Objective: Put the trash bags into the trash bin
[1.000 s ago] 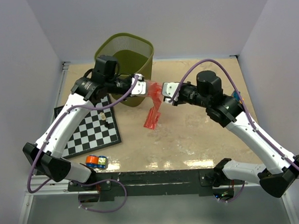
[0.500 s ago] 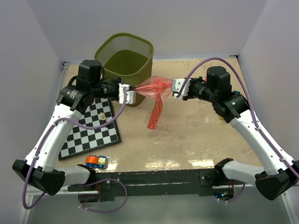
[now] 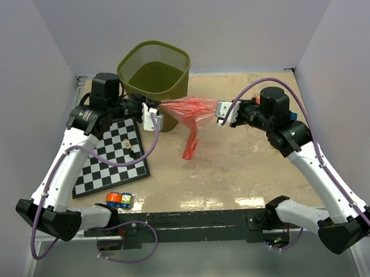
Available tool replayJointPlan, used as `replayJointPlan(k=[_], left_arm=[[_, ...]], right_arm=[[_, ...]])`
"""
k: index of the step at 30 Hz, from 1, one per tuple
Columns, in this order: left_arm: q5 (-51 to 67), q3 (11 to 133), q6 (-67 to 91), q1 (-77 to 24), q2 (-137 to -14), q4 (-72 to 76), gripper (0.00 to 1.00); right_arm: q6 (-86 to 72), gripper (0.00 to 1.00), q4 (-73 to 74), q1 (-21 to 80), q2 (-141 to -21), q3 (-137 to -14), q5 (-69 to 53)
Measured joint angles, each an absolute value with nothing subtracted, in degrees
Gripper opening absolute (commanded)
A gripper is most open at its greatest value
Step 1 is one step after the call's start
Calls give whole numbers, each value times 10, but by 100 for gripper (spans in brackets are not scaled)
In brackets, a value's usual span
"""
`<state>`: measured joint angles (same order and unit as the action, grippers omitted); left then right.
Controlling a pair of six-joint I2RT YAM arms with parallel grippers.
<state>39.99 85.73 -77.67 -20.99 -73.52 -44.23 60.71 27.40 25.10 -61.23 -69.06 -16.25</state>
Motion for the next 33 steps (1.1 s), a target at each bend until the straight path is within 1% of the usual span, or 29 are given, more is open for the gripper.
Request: replayJointPlan(k=[11, 12, 13, 14, 15, 17, 18, 21, 23, 25, 27, 30, 33], left_arm=[[404, 857, -801, -196, -735, -426, 0], [404, 857, -801, -194, -735, -422, 0], [405, 857, -801, -192, -735, -416, 0], [407, 857, -800, -191, -735, -409, 0], [409, 857, -799, -190, -735, -402, 0], [415, 857, -793, -187, -735, -388, 0], [420, 855, -789, -186, -735, -376, 0], [435, 830, -783, -190, -725, -326, 0], [440, 798, -781, -199, -711, -291, 0], [444, 767, -781, -211, -696, -260, 0], [447, 753, -780, -226, -691, -239, 0], [448, 752, -780, -246, -690, -209, 0], [447, 752, -776, -261, -689, -190, 0]], right_arm=[[618, 0, 266, 229, -607, -671, -158], [620, 4, 265, 228, -607, -670, -158], [621, 19, 265, 227, -606, -670, -159], [622, 39, 265, 227, -606, -670, -162], [620, 51, 268, 227, -606, -670, -165], [615, 64, 291, 224, -606, -679, -182], [609, 67, 324, 223, -612, -699, -203], [561, 69, 391, 220, -645, -789, -268], [514, 71, 410, 220, -674, -866, -321], [458, 74, 406, 221, -691, -916, -365], [398, 77, 380, 221, -693, -925, -397], [301, 79, 303, 222, -698, -899, -432], [251, 82, 252, 235, -722, -878, -439]])
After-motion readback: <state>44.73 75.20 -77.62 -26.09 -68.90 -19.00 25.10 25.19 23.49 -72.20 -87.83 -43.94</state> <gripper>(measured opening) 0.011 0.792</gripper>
